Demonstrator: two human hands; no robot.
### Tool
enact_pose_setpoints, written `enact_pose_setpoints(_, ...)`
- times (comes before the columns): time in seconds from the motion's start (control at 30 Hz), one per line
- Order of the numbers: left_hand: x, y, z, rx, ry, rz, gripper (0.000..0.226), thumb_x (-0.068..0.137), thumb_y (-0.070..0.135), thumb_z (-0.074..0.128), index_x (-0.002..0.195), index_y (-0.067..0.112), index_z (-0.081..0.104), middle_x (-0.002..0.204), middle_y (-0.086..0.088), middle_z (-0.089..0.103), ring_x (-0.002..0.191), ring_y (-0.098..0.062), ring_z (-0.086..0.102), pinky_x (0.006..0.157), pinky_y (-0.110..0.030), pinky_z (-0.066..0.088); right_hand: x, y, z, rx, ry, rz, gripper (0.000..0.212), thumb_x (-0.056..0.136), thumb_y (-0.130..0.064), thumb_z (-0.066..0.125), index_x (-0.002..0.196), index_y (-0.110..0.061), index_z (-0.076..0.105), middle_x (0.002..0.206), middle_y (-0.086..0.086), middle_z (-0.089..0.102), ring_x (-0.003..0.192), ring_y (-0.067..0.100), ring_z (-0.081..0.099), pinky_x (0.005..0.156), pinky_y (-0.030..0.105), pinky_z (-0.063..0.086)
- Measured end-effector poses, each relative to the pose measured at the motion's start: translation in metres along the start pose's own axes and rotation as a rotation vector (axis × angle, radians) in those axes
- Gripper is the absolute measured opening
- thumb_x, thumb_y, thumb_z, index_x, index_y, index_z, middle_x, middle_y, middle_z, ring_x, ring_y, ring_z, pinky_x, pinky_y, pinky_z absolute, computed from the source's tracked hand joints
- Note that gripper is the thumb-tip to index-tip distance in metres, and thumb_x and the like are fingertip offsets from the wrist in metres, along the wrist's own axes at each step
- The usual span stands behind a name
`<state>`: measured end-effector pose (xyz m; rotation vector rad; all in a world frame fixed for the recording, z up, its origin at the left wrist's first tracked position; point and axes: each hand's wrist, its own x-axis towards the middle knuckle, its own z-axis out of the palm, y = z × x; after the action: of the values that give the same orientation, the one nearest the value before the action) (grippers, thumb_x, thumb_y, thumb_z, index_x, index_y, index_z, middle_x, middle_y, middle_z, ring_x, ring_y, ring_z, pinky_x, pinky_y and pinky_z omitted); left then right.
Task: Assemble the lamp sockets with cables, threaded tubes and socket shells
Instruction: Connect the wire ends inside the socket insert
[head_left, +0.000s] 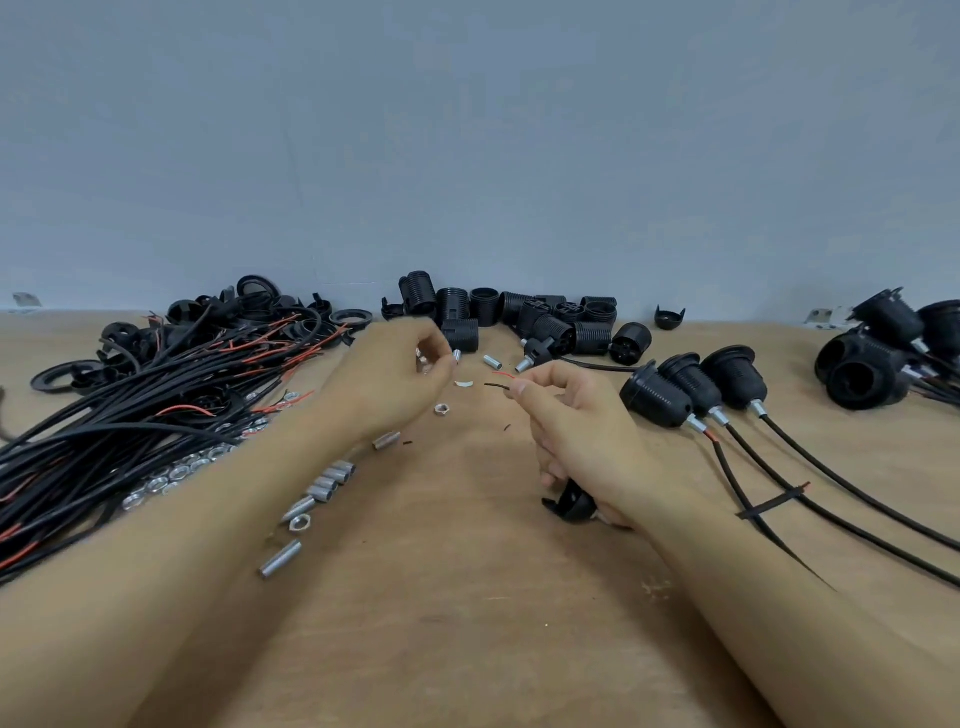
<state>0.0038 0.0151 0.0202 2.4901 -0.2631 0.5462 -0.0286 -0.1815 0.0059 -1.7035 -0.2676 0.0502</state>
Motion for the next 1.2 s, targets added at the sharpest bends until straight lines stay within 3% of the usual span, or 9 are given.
enact_pose_setpoints(0.03,0.014,-0.002,0.002,0.062,-0.028,0.015,0.003,0.089,0.022,0.064,0.09,0.024,0.065,0.092,0.012,0.065,0.084,-0.008,0.057,0.079,-0.025,0.046,0.0,0.0,0.0,0.007,-0.003,0.002,0.016,0.098,-0.028,0.056,0.093,-0.013,0.059,0.043,-0.007,0.036,0.033,0.011,0.033,0.041,0.025,0.039)
enact_pose_setpoints(0.1,0.041,-0.004,0.008,0.196,-0.09,0.056,0.02,0.089,0.016,0.061,0.109,0.015,0.064,0.109,-0.003,0.063,0.101,-0.021,0.056,0.089,-0.038,0.046,0.0,0.0,0.0,0.015,-0.008,-0.005,0.018,0.099,-0.027,0.056,0.094,-0.01,0.058,0.044,-0.006,0.038,0.033,0.01,0.034,0.04,0.025,0.039)
enact_pose_setpoints(0.23,0.075,-0.008,0.026,0.443,-0.229,0.08,0.047,0.089,0.011,0.055,0.135,0.012,0.049,0.132,-0.008,0.054,0.123,-0.03,0.045,0.094,-0.044,0.045,0.001,-0.001,-0.002,-0.003,-0.002,-0.022,0.014,0.098,-0.025,0.057,0.091,-0.013,0.06,0.046,-0.004,0.042,0.033,0.009,0.037,0.042,0.027,0.042)
enact_pose_setpoints(0.43,0.087,-0.012,0.04,0.552,-0.174,0.079,0.038,0.087,0.014,0.061,0.123,0.005,0.054,0.122,-0.015,0.053,0.112,-0.036,0.047,0.087,-0.04,0.04,0.002,0.0,-0.004,-0.01,0.004,-0.024,0.015,0.098,-0.025,0.056,0.092,-0.012,0.06,0.047,-0.003,0.046,0.033,0.01,0.04,0.046,0.032,0.044)
enact_pose_setpoints(0.5,0.088,-0.01,0.036,0.53,-0.191,0.046,0.029,0.084,0.017,0.065,0.108,0.003,0.061,0.113,-0.017,0.051,0.107,-0.036,0.048,0.081,-0.037,0.039,0.003,0.002,-0.004,-0.009,0.003,-0.033,0.015,0.098,-0.025,0.056,0.093,-0.011,0.06,0.048,-0.003,0.048,0.033,0.011,0.041,0.047,0.033,0.042)
enact_pose_setpoints(0.67,0.071,-0.002,0.022,0.22,-0.046,-0.001,0.012,0.078,0.007,0.062,0.085,0.005,0.072,0.09,-0.011,0.071,0.093,-0.028,0.06,0.078,-0.038,0.051,0.005,0.005,-0.005,0.018,0.043,-0.044,0.014,0.099,-0.025,0.056,0.092,-0.013,0.059,0.054,-0.004,0.055,0.035,0.014,0.044,0.044,0.029,0.039)
enact_pose_setpoints(0.77,0.053,-0.005,0.02,0.22,-0.098,0.019,0.02,0.083,0.012,0.061,0.099,0.018,0.071,0.107,-0.002,0.07,0.108,-0.023,0.058,0.092,-0.041,0.049,0.004,0.005,-0.005,0.014,0.055,-0.047,0.015,0.099,-0.025,0.056,0.092,-0.012,0.059,0.053,-0.004,0.055,0.035,0.014,0.044,0.045,0.029,0.038)
enact_pose_setpoints(1.03,0.041,0.0,0.031,0.261,-0.298,0.225,0.064,0.084,0.011,0.058,0.145,0.024,0.043,0.144,0.0,0.048,0.127,-0.028,0.041,0.107,-0.046,0.036,0.004,0.004,-0.005,0.041,0.096,-0.055,0.018,0.098,-0.023,0.057,0.096,-0.005,0.06,0.053,-0.002,0.055,0.034,0.014,0.042,0.048,0.033,0.038)
enact_pose_setpoints(1.2,0.05,0.012,0.041,0.49,-0.199,0.197,0.048,0.088,0.021,0.061,0.135,0.016,0.052,0.127,-0.008,0.051,0.116,-0.03,0.044,0.098,-0.041,0.04,0.005,0.005,-0.009,0.071,0.141,-0.055,0.015,0.099,-0.02,0.055,0.093,-0.006,0.059,0.055,-0.002,0.057,0.036,0.014,0.046,0.044,0.029,0.041)
